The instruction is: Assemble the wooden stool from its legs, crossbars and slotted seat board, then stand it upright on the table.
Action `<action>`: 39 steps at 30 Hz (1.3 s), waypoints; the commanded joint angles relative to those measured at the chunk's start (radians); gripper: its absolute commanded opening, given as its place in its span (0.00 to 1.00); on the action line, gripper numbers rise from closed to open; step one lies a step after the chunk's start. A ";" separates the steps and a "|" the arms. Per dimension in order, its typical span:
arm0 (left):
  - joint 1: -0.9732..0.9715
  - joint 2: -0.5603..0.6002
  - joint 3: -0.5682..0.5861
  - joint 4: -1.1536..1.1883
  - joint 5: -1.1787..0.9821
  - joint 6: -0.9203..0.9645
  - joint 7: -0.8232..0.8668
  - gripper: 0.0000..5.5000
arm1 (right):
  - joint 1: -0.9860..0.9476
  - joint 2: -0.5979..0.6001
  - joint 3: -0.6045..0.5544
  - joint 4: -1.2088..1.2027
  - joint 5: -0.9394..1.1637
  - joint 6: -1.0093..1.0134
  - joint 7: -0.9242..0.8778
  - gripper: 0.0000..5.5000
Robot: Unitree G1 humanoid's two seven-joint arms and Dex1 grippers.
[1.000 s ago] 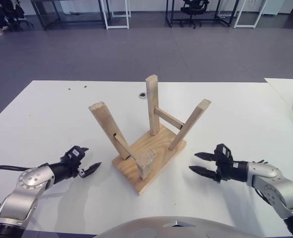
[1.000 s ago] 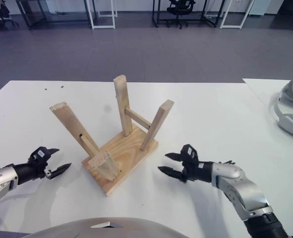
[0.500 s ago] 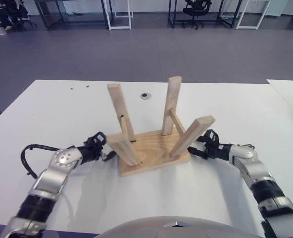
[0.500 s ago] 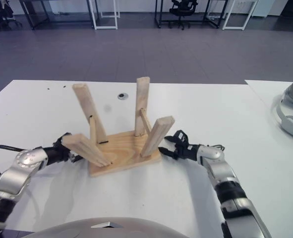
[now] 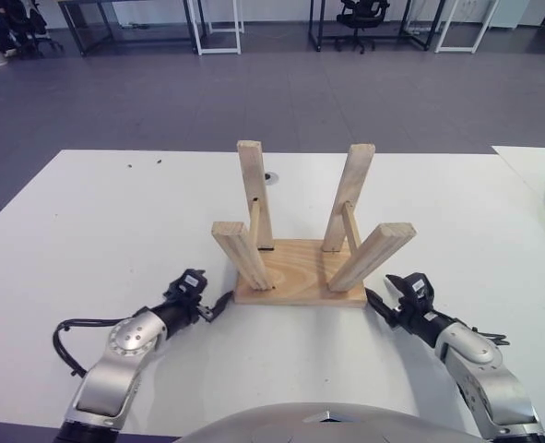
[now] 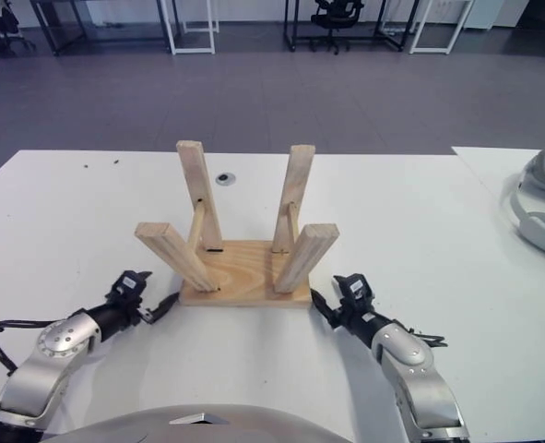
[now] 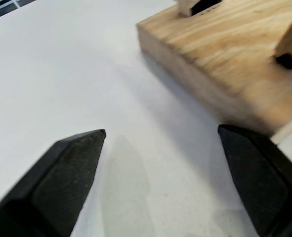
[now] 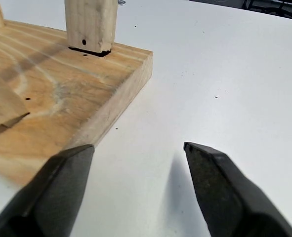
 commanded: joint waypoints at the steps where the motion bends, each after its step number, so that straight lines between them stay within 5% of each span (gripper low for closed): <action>1: -0.032 -0.049 -0.100 -0.088 -0.009 0.124 -0.002 0.76 | 0.004 -0.031 0.074 -0.153 0.053 0.109 0.073 0.62; 8: -0.164 -0.030 0.005 -0.465 -0.232 0.425 -0.069 0.76 | -0.112 -0.078 -0.005 -0.391 0.251 0.422 0.099 0.62; 13: -0.255 0.101 0.268 -0.590 -0.433 0.596 -0.160 0.76 | -0.246 -0.196 -0.250 -0.480 0.509 0.632 0.140 0.62; 17: -0.163 0.227 0.303 -0.600 -0.443 0.600 -0.234 0.76 | -0.231 -0.276 -0.287 -0.466 0.522 0.651 0.170 0.62; 26: 0.037 0.547 0.258 -0.318 -0.117 0.232 -0.352 0.76 | -0.044 -0.556 -0.115 -0.204 0.142 0.323 0.352 0.62; 32: -0.141 0.483 0.089 -0.240 -0.228 0.148 -0.524 0.76 | -0.304 -0.525 0.084 -0.028 0.091 0.075 0.623 0.62; 39: -0.291 0.407 -0.040 -0.159 -0.216 0.095 -0.559 0.71 | -0.427 -0.457 0.175 0.007 0.080 0.040 0.694 0.56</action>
